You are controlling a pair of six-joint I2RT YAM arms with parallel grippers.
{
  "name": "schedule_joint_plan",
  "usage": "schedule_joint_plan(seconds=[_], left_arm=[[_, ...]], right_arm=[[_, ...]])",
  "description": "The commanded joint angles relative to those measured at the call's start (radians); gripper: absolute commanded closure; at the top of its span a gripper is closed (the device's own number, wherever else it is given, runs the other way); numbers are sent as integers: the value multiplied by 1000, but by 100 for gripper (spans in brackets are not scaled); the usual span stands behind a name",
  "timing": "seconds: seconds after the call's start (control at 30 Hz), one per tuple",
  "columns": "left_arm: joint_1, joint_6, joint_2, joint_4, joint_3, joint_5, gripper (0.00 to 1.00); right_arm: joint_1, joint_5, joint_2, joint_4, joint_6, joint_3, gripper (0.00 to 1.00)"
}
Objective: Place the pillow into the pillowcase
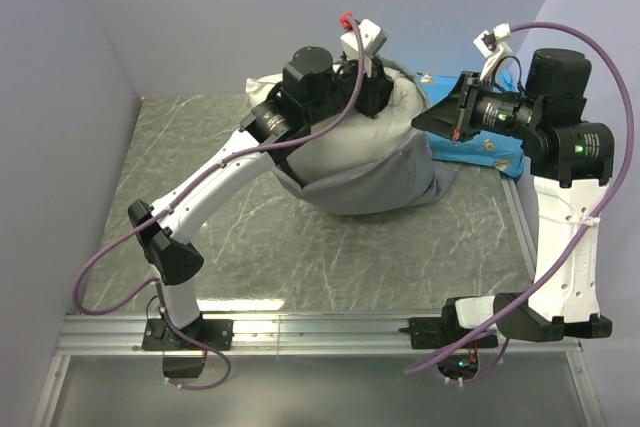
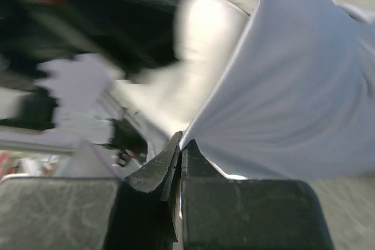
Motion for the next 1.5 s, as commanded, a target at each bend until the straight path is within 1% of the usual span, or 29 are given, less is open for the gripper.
schedule_joint_plan(seconds=[0.0, 0.07, 0.1, 0.17, 0.23, 0.27, 0.3, 0.37, 0.4, 0.47, 0.5, 0.53, 0.57, 0.6, 0.63, 0.7, 0.73, 0.77, 0.83, 0.87, 0.9, 0.93, 0.97, 1.0, 1.07, 1.1, 1.2, 1.3, 1.47], left_arm=[[68, -18, 23, -110, -50, 104, 78], [82, 20, -55, -108, -108, 147, 64], [99, 55, -85, -113, -122, 158, 47], [130, 65, -192, -125, -179, 189, 29], [222, 45, -308, -126, -249, 222, 23], [263, 14, -348, -126, -278, 239, 22], [347, 5, -428, -131, -335, 259, 18], [429, -7, -503, -165, -396, 265, 15], [500, 2, -542, -183, -430, 275, 14], [564, 17, -641, -256, -527, 264, 14], [640, 17, -675, -269, -565, 270, 13], [683, 16, -741, -281, -649, 287, 13], [728, 13, -769, -298, -691, 296, 14], [816, 17, -792, -312, -732, 322, 15], [852, 25, -812, -333, -790, 377, 16], [912, 57, -811, -401, -828, 452, 20], [912, 72, -814, -413, -855, 489, 21], [912, 98, -818, -419, -866, 572, 21], [885, 99, -853, -371, -903, 605, 18], [865, 109, -861, -358, -905, 574, 17], [808, 123, -864, -355, -898, 553, 17], [781, 129, -863, -343, -879, 525, 16], [751, 137, -860, -335, -866, 473, 16], [700, 138, -846, -324, -840, 448, 16], [652, 144, -824, -295, -807, 401, 15], [606, 149, -792, -289, -767, 366, 15], [531, 169, -722, -255, -681, 335, 14], [460, 178, -665, -212, -621, 328, 10], [400, 178, -602, -191, -541, 358, 9]], right_arm=[[-24, -277, -48, 242, 186, 9, 100], [-58, -279, -59, 328, 250, -17, 100], [-85, -277, -57, 344, 260, -37, 100], [-150, -279, -53, 385, 308, -75, 100], [-209, -290, -54, 475, 399, -114, 100], [-220, -293, -56, 512, 432, -155, 100], [-228, -293, -60, 575, 460, -168, 100], [-230, -282, -59, 611, 513, -182, 100], [-230, -279, -57, 626, 532, -185, 100], [-228, -279, -50, 667, 581, -192, 100], [-227, -276, -48, 669, 584, -192, 100], [-222, -274, -43, 664, 583, -192, 100], [-222, -271, -43, 661, 581, -192, 100], [-217, -268, -45, 657, 575, -195, 100], [-217, -268, -45, 652, 573, -198, 100], [-219, -264, -48, 644, 567, -200, 100], [-217, -261, -47, 628, 560, -198, 100], [-214, -262, -47, 623, 557, -195, 100], [-216, -258, -48, 597, 537, -195, 100], [-214, -251, -50, 583, 524, -201, 100], [-214, -247, -51, 572, 514, -209, 100], [-213, -244, -62, 557, 494, -218, 100], [-211, -244, -66, 549, 484, -241, 100], [-211, -244, -73, 546, 475, -252, 100], [-211, -241, -91, 525, 440, -283, 100], [-210, -238, -96, 514, 426, -289, 100], [-208, -231, -114, 476, 385, -313, 100], [-205, -231, -134, 456, 360, -344, 100], [-194, -219, -151, 442, 348, -356, 100]])
